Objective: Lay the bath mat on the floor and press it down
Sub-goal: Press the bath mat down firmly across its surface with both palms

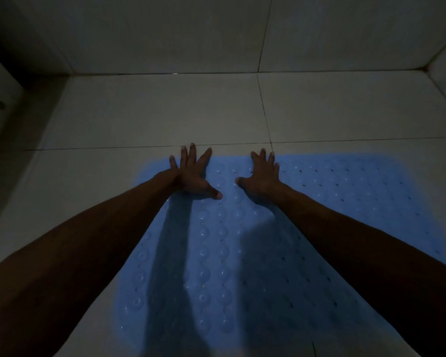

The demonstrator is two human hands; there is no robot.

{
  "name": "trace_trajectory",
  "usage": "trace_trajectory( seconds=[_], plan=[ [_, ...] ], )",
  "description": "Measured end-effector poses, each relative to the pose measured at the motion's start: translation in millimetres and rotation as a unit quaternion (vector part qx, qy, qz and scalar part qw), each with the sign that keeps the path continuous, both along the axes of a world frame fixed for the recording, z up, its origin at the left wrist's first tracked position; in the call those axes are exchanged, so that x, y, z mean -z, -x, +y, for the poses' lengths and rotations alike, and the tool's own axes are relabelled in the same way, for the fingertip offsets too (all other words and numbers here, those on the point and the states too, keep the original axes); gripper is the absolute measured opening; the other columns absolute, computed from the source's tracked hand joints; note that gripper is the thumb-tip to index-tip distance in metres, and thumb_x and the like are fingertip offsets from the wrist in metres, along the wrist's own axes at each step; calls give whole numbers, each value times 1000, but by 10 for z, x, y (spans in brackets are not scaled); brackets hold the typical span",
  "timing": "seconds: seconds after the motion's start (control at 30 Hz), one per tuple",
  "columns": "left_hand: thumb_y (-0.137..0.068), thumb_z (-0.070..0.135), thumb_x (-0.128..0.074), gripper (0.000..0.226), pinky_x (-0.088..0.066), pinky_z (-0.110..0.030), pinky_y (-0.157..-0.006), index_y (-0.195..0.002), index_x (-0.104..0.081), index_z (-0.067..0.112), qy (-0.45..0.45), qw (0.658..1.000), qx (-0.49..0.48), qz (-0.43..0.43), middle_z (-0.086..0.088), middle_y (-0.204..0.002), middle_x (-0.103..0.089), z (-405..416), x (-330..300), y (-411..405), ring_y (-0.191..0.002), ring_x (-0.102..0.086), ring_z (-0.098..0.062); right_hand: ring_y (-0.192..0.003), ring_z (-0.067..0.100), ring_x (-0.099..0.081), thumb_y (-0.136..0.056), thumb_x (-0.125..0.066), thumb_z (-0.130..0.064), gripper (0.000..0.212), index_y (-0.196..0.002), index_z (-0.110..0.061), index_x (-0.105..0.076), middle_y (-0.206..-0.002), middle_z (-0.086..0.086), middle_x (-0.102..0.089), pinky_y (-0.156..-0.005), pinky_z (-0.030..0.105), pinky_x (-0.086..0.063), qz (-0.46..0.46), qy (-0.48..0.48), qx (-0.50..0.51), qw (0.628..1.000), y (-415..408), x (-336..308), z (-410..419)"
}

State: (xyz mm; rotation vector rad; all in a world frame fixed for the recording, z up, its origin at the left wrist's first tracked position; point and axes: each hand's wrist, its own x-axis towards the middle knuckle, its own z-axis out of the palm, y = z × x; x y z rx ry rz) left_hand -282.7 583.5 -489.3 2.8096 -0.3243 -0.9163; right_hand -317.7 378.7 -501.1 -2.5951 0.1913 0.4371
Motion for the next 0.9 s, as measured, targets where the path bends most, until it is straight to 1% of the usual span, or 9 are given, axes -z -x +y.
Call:
trace_trajectory(
  seconds=[0.07,0.1,0.23,0.33,0.43,0.53,0.6,0.73,0.9],
  plan=[
    [-58,76,-71,137,15,-63,-110,-148,22,33,-12,1000,-6,9,-10,-152,36,-54,-73,19,-138,33,-35,-149,24,18,-92,-61,-46,91,-157,-17,-4,-164,6,13,-119,41,12,-39,-22,-12,999,130,55,-50],
    [-59,73,-72,136,14,-63,-110,-149,22,32,-15,1000,-8,14,-10,-152,36,-75,-108,22,-138,32,-36,-149,23,19,-92,-60,-47,91,-157,-18,-3,-163,5,15,-118,40,13,-36,-32,-26,999,164,51,-83],
    [-61,73,-71,135,14,-64,-110,-148,22,32,-15,1000,-13,16,-9,-153,34,-91,-106,44,-139,31,-37,-145,24,29,-84,-67,-54,111,-156,-19,10,-160,5,27,-117,42,14,50,-42,-109,992,147,-47,-248],
    [-60,75,-69,133,14,-63,-109,-149,20,33,-15,1000,-17,7,-7,-154,33,-83,-72,73,-140,30,-36,-144,27,30,-79,-71,-56,120,-155,-17,14,-159,8,29,-117,44,13,53,-6,-133,990,137,-60,-279],
    [-61,73,-71,132,13,-64,-109,-150,18,33,-9,1000,-27,0,-7,-155,31,-94,-85,97,-140,29,-35,-146,30,27,-75,-78,-52,128,-154,-16,15,-159,10,28,-119,46,10,75,20,-111,991,82,-130,-189],
    [-63,70,-72,129,12,-64,-111,-151,15,33,22,999,-38,-6,-8,-155,31,-82,-59,153,-141,29,-35,-146,33,25,-67,-87,-44,140,-153,-15,19,-157,13,31,-119,48,5,118,38,-44,991,-15,-279,-57],
    [-61,70,-74,133,12,-63,-112,-150,17,33,36,998,-44,0,-10,-154,32,-86,-63,202,-140,30,-34,-146,34,24,-65,-90,-41,144,-153,-16,21,-156,14,33,-120,50,2,141,42,-15,989,-50,-357,-6],
    [-51,77,-73,146,13,-59,-111,-148,25,28,-3,1000,2,10,-14,-151,36,-62,-115,282,-138,33,-36,-147,33,22,-64,-91,-39,141,-155,-18,15,-158,11,30,-121,48,2,132,28,5,991,-20,-346,12],
    [-53,77,-73,146,15,-59,-111,-146,28,28,-10,1000,5,15,-13,-150,38,-78,-81,321,-137,34,-36,-149,31,17,-72,-85,-41,122,-157,-19,0,-162,8,19,-121,45,4,56,-10,-3,998,173,-158,-55]
  ],
)
